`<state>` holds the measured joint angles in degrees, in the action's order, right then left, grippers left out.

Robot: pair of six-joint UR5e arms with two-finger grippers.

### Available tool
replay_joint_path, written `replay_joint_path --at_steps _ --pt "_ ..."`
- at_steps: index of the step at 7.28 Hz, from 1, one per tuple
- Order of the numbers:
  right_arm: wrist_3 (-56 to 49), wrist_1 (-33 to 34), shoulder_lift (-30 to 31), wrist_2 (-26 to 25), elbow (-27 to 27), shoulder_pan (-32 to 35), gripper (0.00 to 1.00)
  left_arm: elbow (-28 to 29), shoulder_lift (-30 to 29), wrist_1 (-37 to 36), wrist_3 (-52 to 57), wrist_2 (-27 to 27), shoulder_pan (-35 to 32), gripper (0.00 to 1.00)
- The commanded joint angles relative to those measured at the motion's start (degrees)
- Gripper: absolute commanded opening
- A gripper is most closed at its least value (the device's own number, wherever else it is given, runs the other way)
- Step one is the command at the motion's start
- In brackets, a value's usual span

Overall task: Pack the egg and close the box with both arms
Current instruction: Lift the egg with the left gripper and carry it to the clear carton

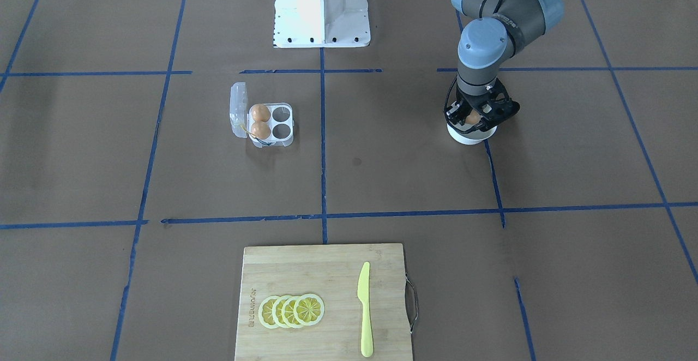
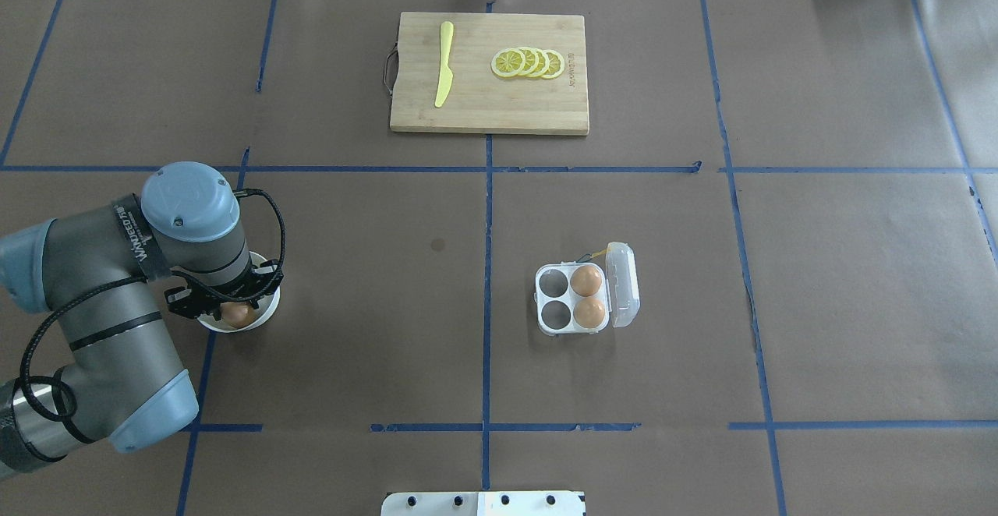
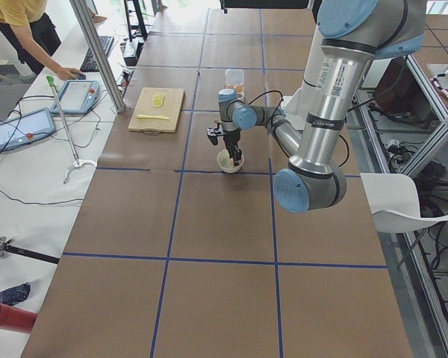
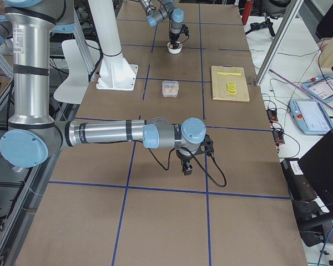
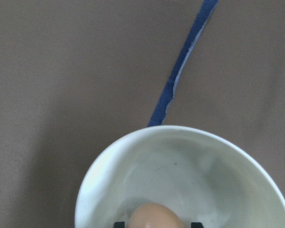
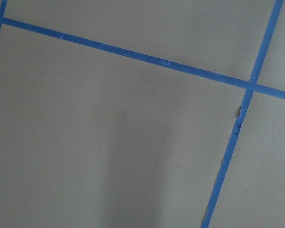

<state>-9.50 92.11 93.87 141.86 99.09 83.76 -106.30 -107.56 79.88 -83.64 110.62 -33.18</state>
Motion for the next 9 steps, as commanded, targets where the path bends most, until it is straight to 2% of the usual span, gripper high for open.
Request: replay_joint_path --at_steps 1,3,6,7,9 --pt "0.01 0.0 -0.09 0.0 0.06 0.0 1.0 -1.88 -0.02 -1.74 1.45 -0.05 -1.0 0.0" --pt "0.01 0.0 -0.09 0.0 -0.12 0.0 1.0 -4.85 -0.8 -3.68 4.0 -0.05 -3.89 0.0" --pt "0.01 0.0 -0.18 0.0 -0.12 0.0 1.0 -5.5 -9.56 -3.6 7.6 0.21 -6.11 0.0" --pt "0.01 0.0 -0.18 0.0 0.05 0.0 1.0 -4.62 -13.77 -2.11 8.39 1.69 -5.41 0.0" --pt "0.01 -0.09 -0.26 0.0 0.06 0.0 1.0 3.34 -20.89 9.09 8.58 2.23 0.46 0.0"
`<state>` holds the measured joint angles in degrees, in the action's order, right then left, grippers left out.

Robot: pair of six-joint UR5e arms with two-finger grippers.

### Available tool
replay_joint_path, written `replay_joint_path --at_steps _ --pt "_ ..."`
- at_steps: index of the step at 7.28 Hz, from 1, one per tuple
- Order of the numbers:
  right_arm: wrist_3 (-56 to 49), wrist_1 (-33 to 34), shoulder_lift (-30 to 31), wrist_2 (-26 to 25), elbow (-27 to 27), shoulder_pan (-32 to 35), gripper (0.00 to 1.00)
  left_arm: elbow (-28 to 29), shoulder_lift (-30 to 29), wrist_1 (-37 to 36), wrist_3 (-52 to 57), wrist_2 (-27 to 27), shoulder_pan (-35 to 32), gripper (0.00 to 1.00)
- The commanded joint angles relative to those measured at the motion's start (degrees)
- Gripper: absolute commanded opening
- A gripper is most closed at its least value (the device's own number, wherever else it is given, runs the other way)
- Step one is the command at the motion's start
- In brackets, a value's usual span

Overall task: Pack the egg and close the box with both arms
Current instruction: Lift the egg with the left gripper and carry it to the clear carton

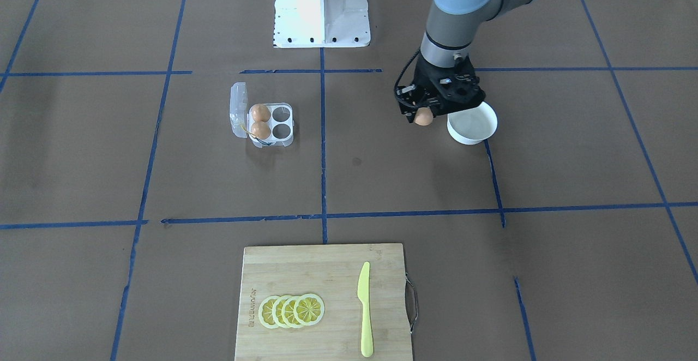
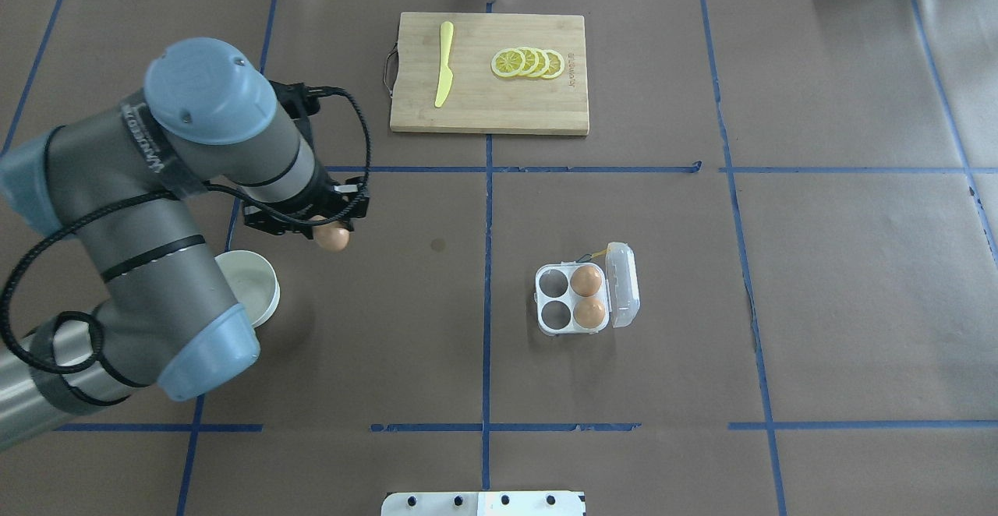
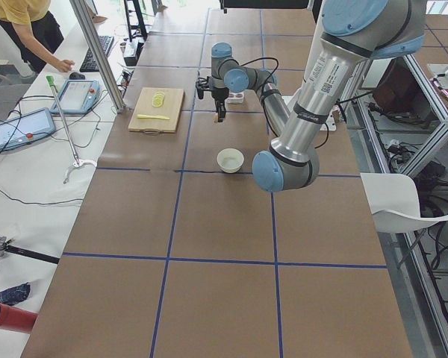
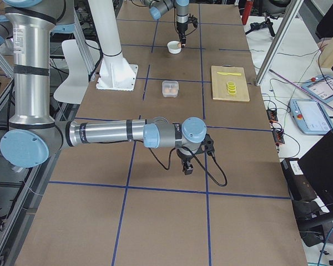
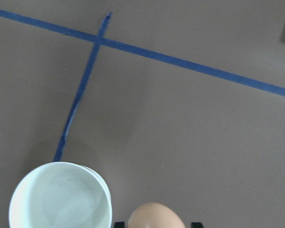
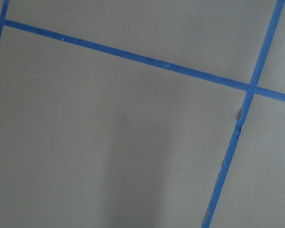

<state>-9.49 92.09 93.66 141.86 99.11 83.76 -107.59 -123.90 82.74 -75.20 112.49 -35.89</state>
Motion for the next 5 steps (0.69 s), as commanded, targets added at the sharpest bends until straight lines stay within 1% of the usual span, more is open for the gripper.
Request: replay_joint_path --at_steps 1,2,3,4,5 --pt "0.0 -0.07 -0.06 0.0 0.11 0.0 1.0 9.98 -7.73 11.86 0.23 -0.16 6.85 0.0" --pt "0.0 -0.07 -0.15 0.0 0.2 0.0 1.0 15.77 -10.55 18.18 0.23 -0.25 8.45 0.0" --pt "0.09 -0.07 -0.06 0.0 0.38 0.0 1.0 21.92 -15.1 22.34 -0.12 -0.34 9.95 0.0" --pt "0.09 -0.07 -0.06 0.0 0.55 0.0 1.0 24.51 -17.76 22.64 -0.12 -1.04 11.88 0.0" --pt "0.09 -0.07 -0.06 0.0 0.55 0.09 1.0 24.62 -18.3 22.82 -0.12 -4.09 13.55 0.0"
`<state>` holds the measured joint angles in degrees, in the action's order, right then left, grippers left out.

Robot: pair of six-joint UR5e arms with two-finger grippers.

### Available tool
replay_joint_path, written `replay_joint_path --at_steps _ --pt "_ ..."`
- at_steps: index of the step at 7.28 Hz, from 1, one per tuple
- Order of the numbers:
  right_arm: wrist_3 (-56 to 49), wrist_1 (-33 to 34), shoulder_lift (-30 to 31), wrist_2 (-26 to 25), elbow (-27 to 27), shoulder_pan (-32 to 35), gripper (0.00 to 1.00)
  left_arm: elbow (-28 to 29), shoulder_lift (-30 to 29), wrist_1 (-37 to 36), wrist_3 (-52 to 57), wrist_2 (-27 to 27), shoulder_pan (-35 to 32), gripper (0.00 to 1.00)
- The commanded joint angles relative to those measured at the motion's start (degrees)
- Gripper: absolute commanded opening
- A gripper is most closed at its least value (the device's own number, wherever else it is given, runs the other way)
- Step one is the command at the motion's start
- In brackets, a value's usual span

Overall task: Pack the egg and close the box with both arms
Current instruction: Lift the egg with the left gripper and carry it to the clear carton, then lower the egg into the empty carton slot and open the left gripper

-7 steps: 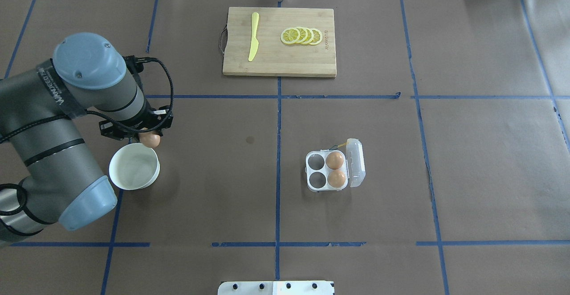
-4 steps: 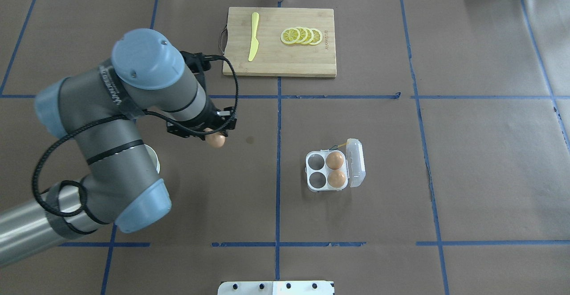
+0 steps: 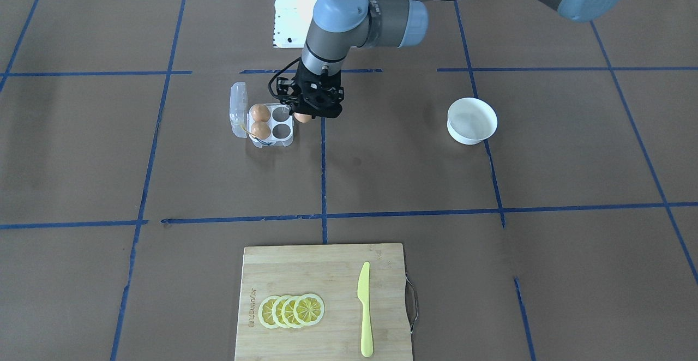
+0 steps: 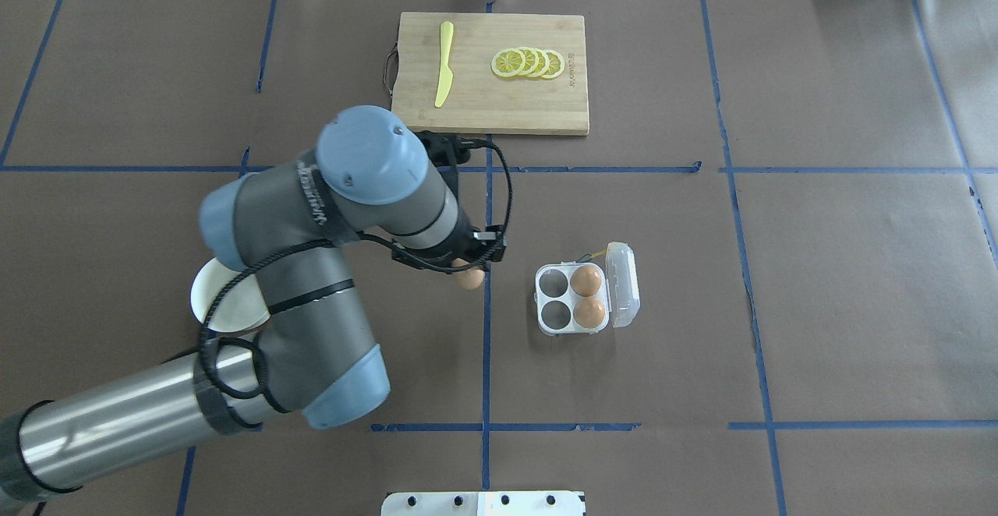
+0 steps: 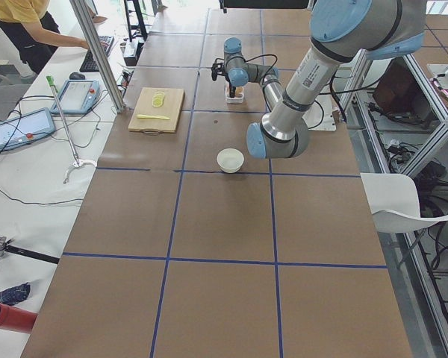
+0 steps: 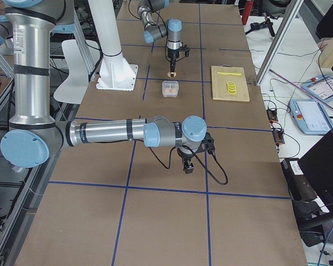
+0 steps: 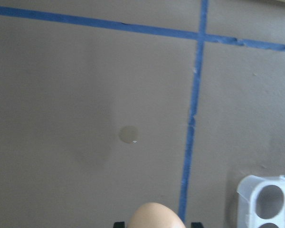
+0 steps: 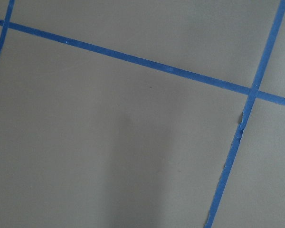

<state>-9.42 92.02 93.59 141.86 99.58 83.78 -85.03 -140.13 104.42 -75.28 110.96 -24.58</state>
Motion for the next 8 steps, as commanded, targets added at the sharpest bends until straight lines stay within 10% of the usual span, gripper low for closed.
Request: replay_joint_path --at_steps 1,4,7,8 --pt "-0.07 0.0 0.1 0.0 0.09 0.07 1.0 2.67 -2.16 2.0 -0.05 -4.33 3.47 0.0" --pt "-0.08 0.09 0.1 0.0 -0.09 -0.02 1.0 2.51 -2.25 2.19 0.39 -4.44 3.57 0.29" --pt "-0.08 0.09 0.1 0.0 -0.18 -0.02 1.0 2.5 -2.34 2.54 0.48 -4.88 3.49 0.39" --pt "-0.08 0.09 0.1 0.0 -0.26 -0.02 1.0 2.68 -2.25 3.41 0.48 -5.92 3.49 0.57"
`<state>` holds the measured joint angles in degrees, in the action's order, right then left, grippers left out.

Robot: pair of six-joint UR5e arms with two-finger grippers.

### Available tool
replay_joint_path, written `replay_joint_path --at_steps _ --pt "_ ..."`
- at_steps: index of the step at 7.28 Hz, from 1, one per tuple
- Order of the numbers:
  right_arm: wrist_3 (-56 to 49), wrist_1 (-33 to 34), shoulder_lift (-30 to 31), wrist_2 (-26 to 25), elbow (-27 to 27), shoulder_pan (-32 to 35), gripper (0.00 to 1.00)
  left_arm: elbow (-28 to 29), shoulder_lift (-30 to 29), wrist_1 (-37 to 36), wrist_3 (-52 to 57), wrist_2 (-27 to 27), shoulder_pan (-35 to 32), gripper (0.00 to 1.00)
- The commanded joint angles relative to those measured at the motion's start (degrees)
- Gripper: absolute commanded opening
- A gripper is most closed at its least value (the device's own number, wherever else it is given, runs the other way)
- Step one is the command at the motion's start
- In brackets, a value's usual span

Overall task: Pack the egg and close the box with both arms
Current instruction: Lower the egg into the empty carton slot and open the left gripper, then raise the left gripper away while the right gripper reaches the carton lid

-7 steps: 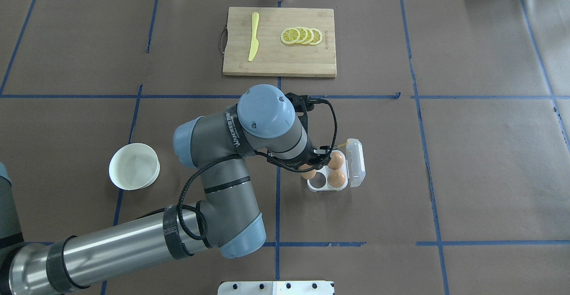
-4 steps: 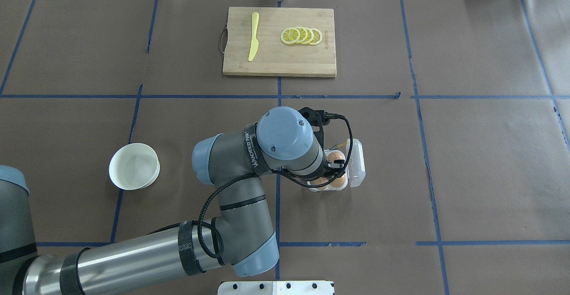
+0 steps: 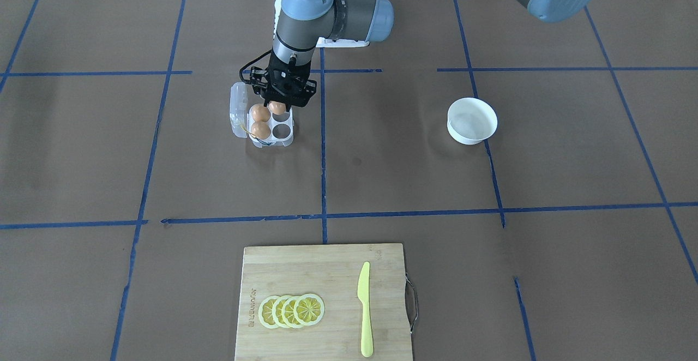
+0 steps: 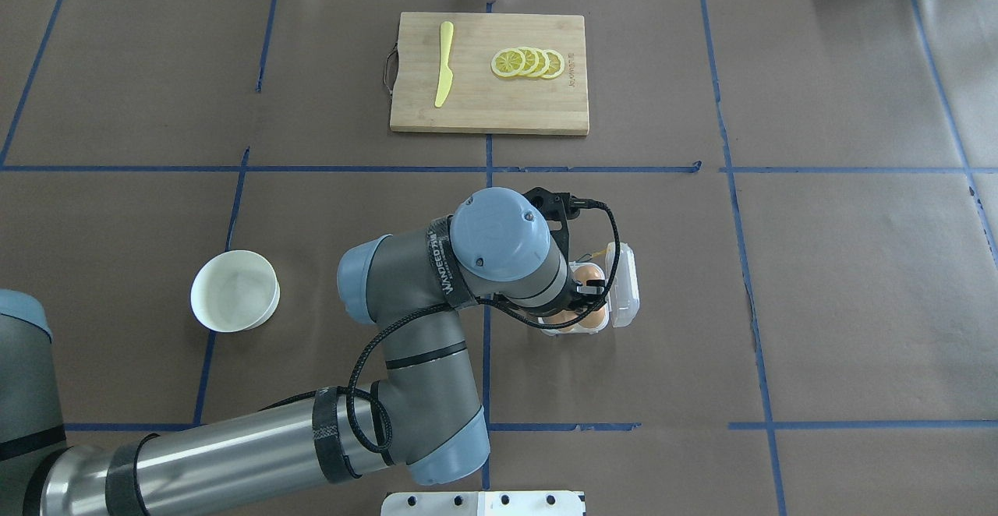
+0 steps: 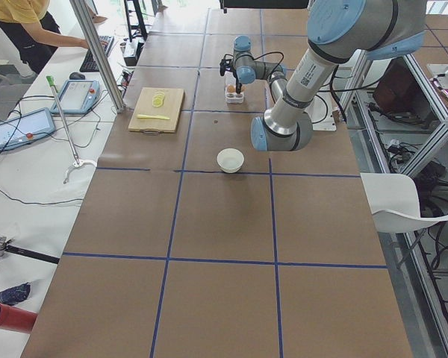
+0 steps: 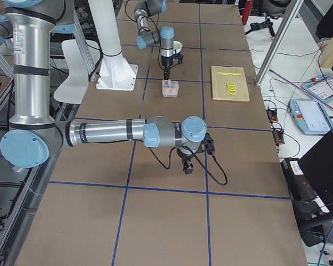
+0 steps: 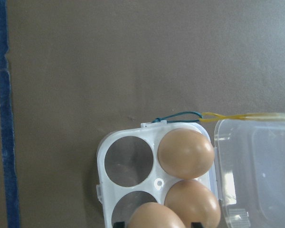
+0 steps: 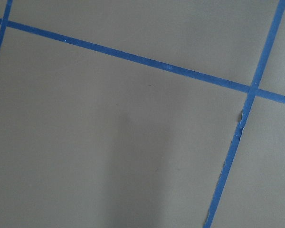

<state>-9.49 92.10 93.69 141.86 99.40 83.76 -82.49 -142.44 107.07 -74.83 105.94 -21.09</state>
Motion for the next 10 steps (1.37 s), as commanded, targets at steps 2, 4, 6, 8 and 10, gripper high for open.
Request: replay_joint_path --at_steps 2,4,6,8,10 --pt "0.0 0.01 0.0 0.0 -0.35 0.0 1.0 0.4 0.05 0.78 0.12 -1.09 -0.01 0.77" --pt "0.0 0.01 0.0 0.0 -0.26 0.0 1.0 0.4 0.14 0.78 0.56 -1.09 -0.44 0.84" --pt "0.44 -0.08 -0.17 0.09 0.52 -0.09 1.0 -1.0 0.58 0.08 3.71 -0.13 -4.81 0.83" --pt "10.48 -0.17 -0.09 0.0 5.6 -4.02 1.0 -10.78 8.96 -3.94 14.03 6.1 -12.1 0.82" --pt "29.6 -12.74 0.17 -2.1 7.65 -12.44 1.0 -20.13 15.07 -12.28 24.08 6.38 -18.26 0.82"
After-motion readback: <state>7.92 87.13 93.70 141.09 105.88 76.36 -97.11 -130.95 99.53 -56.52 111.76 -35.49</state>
